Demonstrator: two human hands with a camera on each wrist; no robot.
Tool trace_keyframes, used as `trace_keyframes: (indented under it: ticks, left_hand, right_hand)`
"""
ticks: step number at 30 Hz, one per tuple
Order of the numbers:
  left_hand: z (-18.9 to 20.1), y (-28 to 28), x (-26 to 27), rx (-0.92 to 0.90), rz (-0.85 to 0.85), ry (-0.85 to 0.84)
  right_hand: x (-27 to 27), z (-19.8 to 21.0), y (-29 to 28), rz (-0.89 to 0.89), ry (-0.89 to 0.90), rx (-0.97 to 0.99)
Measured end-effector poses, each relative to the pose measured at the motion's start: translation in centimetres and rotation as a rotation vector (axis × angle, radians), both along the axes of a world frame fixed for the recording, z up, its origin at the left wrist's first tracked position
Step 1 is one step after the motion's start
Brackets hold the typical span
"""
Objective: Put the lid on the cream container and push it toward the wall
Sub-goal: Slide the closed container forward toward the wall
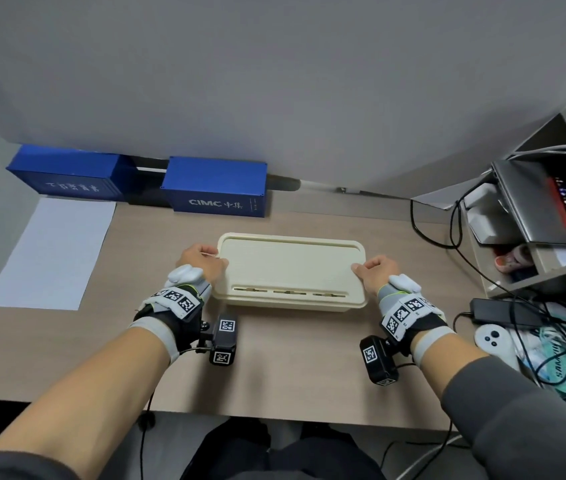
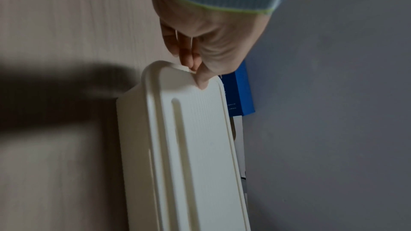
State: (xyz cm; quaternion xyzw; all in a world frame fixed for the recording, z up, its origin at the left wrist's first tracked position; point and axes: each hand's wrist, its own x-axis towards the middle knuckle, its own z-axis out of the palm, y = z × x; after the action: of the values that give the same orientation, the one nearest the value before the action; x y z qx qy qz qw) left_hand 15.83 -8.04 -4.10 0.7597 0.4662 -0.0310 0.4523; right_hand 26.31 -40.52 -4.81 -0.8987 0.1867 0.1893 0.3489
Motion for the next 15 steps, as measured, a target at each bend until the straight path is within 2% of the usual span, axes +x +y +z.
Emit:
trace_keyframes:
  ticks: [6,11,15]
  left_hand:
    - [0.28,0.01,-0.17,0.021,-0.037,-0.007]
    - [-0.14,-0.25,-0.34,0.015,0.038,-0.084]
    - [0.15,-0.53,0.16,0.032,0.051,-0.085]
  right_hand:
    - [0.36,-0.05,0.25,0.010,-0.001,0.047]
    - [0.58,-0.11,-0.42,-0.091,-0.036,0.036]
    - [0.96,-0.26,-0.52,-0.077,-0.016,0.045]
